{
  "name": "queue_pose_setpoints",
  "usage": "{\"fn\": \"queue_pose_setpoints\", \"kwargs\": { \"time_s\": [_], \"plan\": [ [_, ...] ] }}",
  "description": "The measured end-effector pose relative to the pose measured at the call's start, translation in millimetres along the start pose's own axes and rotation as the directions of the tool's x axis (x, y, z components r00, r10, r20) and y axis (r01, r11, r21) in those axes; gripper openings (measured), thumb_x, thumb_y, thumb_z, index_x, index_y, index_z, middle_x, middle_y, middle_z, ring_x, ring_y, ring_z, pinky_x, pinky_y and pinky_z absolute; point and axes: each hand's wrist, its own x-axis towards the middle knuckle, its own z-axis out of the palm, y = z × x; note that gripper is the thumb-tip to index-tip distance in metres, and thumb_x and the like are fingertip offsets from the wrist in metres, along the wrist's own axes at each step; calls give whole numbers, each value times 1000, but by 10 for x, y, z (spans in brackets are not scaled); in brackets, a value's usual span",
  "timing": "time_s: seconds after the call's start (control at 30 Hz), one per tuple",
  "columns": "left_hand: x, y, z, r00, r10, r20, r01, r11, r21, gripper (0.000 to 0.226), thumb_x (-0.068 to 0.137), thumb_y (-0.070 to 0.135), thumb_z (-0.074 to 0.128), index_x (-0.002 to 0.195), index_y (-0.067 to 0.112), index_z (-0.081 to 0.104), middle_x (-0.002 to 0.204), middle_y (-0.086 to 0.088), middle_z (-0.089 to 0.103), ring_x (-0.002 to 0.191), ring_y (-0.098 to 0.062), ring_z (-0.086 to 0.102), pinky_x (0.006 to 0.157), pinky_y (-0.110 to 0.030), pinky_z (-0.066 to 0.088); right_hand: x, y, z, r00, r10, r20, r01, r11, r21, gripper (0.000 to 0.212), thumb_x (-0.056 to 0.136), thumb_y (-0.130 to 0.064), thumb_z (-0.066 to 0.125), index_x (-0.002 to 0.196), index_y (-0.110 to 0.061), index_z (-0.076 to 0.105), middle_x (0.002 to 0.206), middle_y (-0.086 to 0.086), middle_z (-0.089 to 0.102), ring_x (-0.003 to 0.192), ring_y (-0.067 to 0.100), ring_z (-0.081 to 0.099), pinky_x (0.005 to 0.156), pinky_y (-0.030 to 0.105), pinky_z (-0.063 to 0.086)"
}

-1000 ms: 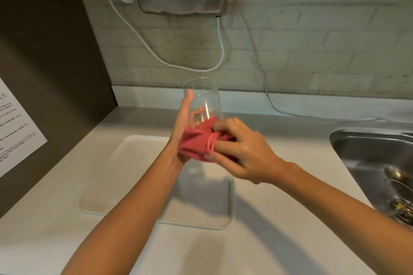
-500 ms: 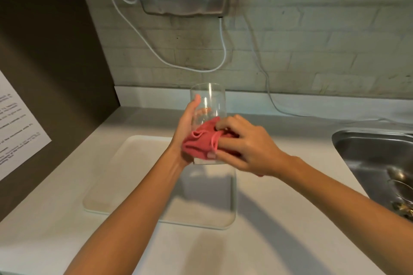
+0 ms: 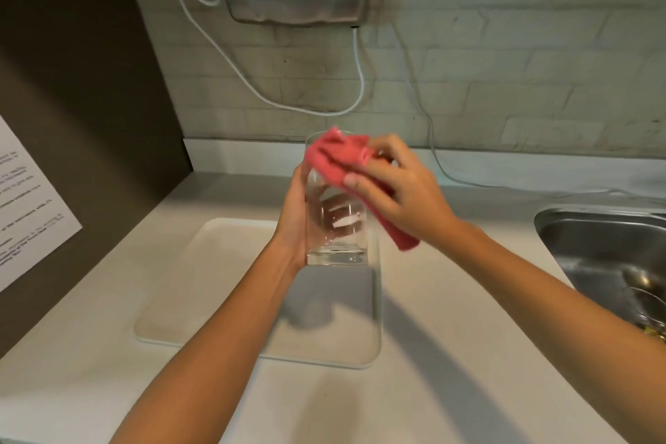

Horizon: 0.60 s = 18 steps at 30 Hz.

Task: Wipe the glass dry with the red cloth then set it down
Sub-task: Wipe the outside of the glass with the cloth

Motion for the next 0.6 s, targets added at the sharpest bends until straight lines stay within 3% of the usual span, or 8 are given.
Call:
{"fn": "queue_pose_setpoints", "kwargs": {
  "time_s": [0.07, 0.17, 0.27, 0.37, 0.5, 0.6],
  "plan": [
    [23, -1, 21, 1000, -7, -29, 7, 1000, -9, 62, 76, 69, 48, 93, 13, 69, 83, -10, 70, 75, -23, 66, 72, -39, 52, 127, 9, -16, 996, 81, -32, -80, 997, 23, 36, 88, -42, 49, 112, -20, 65, 105, -1, 51, 89, 13, 50, 69, 41, 49],
    [32, 21, 18, 998, -31, -57, 30, 999, -18, 64, 74, 74, 47, 75, 15, 72, 69, -5, 62, 67, -18, 57, 70, -36, 45, 139, -9, -10, 995, 97, -36, -96, 994, 51, 38, 88, -43, 48, 117, -23, 61, 107, -2, 49, 87, 11, 50, 69, 38, 49],
    [-2, 29, 0, 999, -50, -9, 50, 998, 29, 69, 66, 80, 50, 88, 17, 67, 73, -4, 50, 65, -16, 46, 61, -30, 41, 85, 1, 3, 994, 109, -30, -107, 993, 58, 38, 87, -42, 49, 117, -22, 61, 108, 2, 52, 90, 12, 51, 71, 40, 49],
    [2, -4, 17, 998, -32, -59, 36, 997, 71, 75, 60, 74, 55, 100, 11, 61, 78, -7, 58, 67, -18, 57, 61, -31, 51, 71, 17, 9, 989, 144, -12, -143, 986, 89, 39, 87, -43, 48, 118, -22, 61, 107, 0, 50, 89, 12, 52, 72, 42, 49],
    [58, -31, 30, 994, -18, -110, 31, 993, 118, 62, 75, 71, 49, 96, 15, 64, 83, -3, 67, 86, -22, 62, 82, -40, 50, 88, -17, 12, 987, 160, -30, -156, 983, 98, 38, 86, -44, 49, 111, -20, 65, 106, -8, 43, 87, 7, 49, 71, 41, 49],
    [59, -15, 2, 998, -21, -55, 27, 993, 114, 57, 83, 68, 43, 101, 20, 67, 96, -3, 67, 101, -25, 57, 99, -49, 43, 102, -38, 25, 989, 145, -35, -142, 988, 65, 34, 86, -42, 50, 105, -19, 67, 108, -2, 47, 85, 4, 48, 69, 37, 49]
  ]
}}
